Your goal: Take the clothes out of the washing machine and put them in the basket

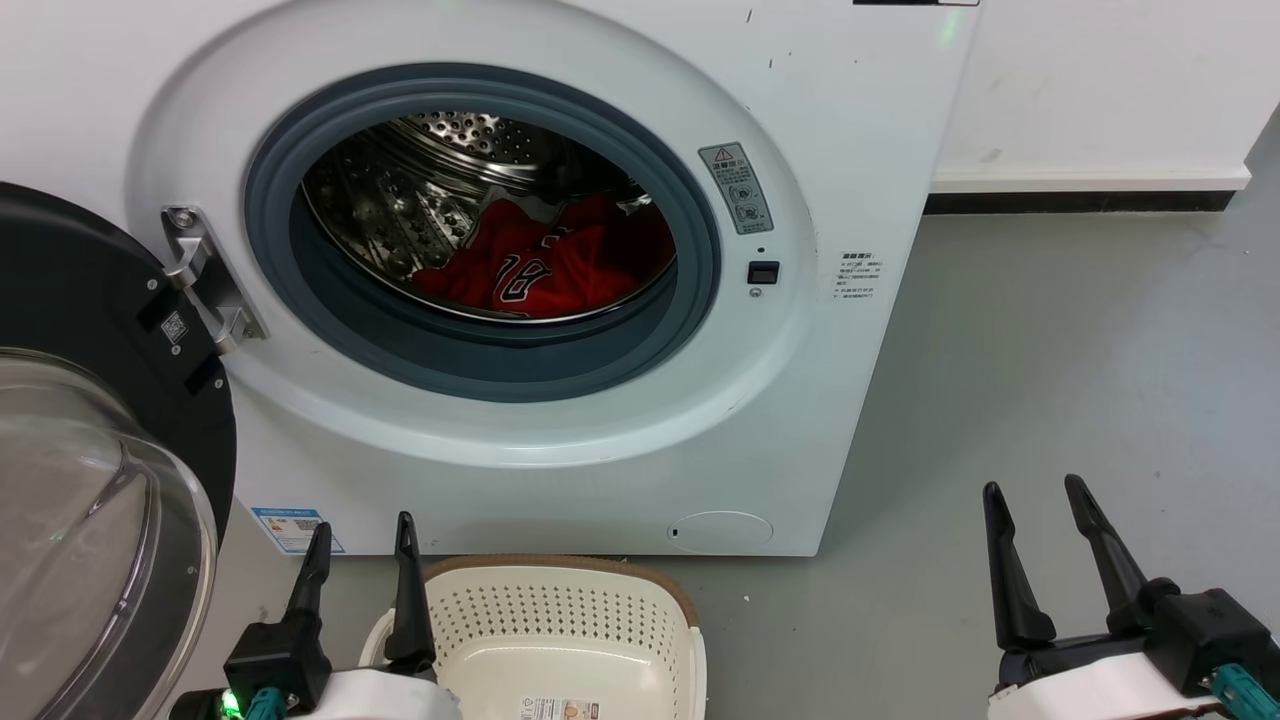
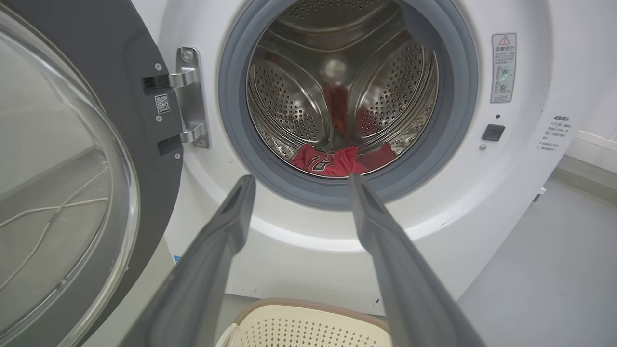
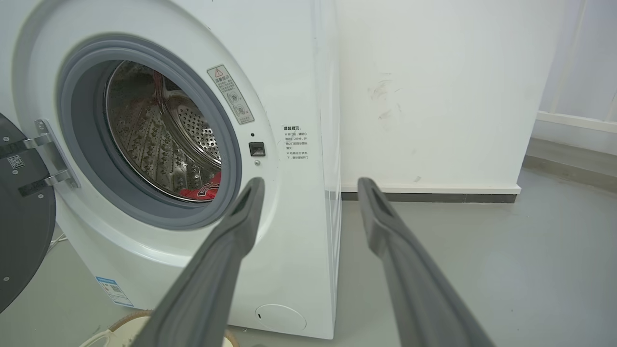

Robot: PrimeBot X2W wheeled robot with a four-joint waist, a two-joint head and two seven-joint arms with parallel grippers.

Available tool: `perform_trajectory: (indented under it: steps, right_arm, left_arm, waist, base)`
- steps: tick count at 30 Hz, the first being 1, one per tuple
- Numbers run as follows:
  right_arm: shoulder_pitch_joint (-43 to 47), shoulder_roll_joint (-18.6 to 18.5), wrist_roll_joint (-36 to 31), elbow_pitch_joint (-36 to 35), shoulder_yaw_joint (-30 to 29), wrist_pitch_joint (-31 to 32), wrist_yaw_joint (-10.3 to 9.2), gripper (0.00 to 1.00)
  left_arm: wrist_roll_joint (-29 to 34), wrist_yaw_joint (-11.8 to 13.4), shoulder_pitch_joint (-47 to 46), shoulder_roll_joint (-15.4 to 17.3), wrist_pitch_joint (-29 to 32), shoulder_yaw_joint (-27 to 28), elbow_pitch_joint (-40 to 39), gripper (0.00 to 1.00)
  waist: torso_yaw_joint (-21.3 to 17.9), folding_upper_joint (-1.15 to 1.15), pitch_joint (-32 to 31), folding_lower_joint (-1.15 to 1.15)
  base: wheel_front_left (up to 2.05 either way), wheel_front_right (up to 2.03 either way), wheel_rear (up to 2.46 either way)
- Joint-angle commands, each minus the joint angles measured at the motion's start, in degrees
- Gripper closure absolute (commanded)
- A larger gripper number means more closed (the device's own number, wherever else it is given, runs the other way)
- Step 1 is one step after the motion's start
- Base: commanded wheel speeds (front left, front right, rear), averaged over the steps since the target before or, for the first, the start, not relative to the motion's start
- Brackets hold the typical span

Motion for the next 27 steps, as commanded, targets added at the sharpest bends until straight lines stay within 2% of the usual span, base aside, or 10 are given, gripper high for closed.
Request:
perform_trajectory:
  steps: [1, 18, 27]
  right_arm:
    - [0.8, 0.0, -1.6, -0.7, 0.2, -0.5, -0.02, 0.0]
    - [1.6, 0.0, -8.1, -1.8, 0.5, -2.2, -0.03, 0.0]
    - [1.5, 0.0, -7.0, -1.3, 0.4, -2.1, -0.03, 0.0]
  left_arm:
    - [1.5, 0.2, 0.5, 0.1, -0.6, -0.2, -0.1, 0.0]
    - [8.1, 0.8, 1.4, 0.2, -2.4, -0.6, -0.7, 0.0]
    - [6.8, 0.0, 1.5, 0.2, -2.3, -0.1, -0.1, 0.0]
  waist:
    - [0.0, 0.0, 0.0, 0.0]
    - [0.1, 0.0, -0.1, 0.0]
    - [0.0, 0.0, -0.1, 0.0]
  base:
    - [0.0, 0.0, 0.0]
    - [0.0, 0.0, 0.0]
    - [0.0, 0.0, 0.0]
